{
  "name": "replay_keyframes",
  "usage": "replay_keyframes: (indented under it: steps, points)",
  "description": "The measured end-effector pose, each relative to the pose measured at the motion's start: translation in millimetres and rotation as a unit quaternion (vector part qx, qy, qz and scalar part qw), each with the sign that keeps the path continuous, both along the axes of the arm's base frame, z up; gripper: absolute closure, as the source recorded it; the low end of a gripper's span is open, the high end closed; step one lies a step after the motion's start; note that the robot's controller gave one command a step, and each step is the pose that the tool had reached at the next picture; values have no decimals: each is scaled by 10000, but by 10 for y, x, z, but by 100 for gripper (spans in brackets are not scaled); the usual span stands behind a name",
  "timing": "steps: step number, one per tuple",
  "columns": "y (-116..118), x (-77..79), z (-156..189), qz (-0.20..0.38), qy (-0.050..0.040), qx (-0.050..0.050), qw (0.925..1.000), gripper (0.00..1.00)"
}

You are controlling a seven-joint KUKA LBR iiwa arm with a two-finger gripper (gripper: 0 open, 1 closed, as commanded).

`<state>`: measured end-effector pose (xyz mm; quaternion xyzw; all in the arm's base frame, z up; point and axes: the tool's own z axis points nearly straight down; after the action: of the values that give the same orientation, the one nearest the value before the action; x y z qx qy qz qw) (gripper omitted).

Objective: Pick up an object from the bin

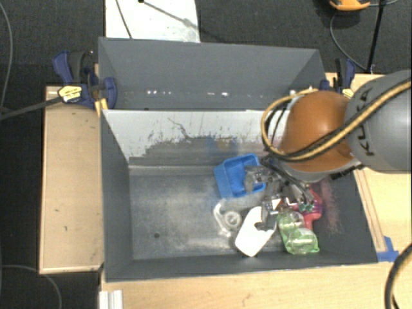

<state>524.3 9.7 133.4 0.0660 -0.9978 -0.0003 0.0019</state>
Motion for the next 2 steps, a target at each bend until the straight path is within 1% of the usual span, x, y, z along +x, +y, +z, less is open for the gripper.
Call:
replay_keyframes:
  steps: [1,2]
  points:
    - [-283,198,-266,1644,-53,3,9864,0]
    - [-733,70,-584,761,-98,21,9971,100]
